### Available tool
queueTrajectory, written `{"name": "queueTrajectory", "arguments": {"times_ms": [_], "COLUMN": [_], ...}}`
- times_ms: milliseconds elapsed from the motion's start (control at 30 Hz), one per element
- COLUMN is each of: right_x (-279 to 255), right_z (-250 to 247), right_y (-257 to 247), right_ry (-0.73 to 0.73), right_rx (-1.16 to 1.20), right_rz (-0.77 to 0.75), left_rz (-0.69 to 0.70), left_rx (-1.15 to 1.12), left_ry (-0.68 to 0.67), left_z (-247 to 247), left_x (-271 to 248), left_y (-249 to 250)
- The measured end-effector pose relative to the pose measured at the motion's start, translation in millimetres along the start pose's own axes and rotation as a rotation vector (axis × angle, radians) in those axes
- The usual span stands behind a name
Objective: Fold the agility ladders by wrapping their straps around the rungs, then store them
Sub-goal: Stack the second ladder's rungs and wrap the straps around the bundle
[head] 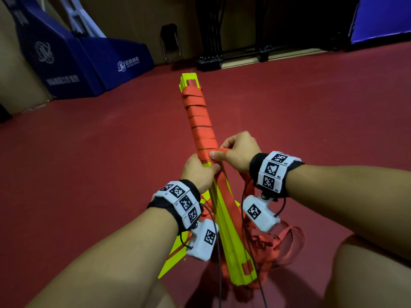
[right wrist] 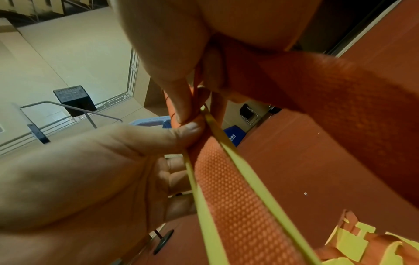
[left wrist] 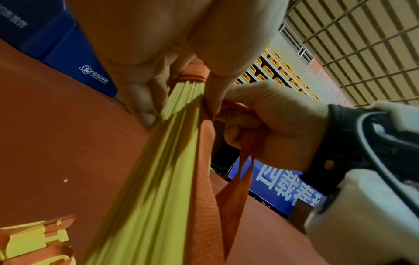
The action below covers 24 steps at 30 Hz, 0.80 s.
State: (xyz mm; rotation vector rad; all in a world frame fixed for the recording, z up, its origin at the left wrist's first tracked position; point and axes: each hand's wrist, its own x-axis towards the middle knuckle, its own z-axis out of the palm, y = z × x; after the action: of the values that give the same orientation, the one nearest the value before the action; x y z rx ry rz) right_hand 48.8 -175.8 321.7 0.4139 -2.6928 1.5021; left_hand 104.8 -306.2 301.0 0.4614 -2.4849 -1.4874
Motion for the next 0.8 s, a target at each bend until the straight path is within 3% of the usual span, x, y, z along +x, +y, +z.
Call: {"name": "queueTrajectory", "arguments": {"times_ms": [800], "right_x": [-8.7], "right_z": [7.1], "right_y": [3.4], "right_ry": [-0.061], "right_rx": [-0.096], "right_rz": [-0.015], "left_rz": [-0.101], "left_rx": [0.283], "left_ry": [0.011], "left_z": [13.4], "left_x": [-3.4], "left_y": [-6.4]}}
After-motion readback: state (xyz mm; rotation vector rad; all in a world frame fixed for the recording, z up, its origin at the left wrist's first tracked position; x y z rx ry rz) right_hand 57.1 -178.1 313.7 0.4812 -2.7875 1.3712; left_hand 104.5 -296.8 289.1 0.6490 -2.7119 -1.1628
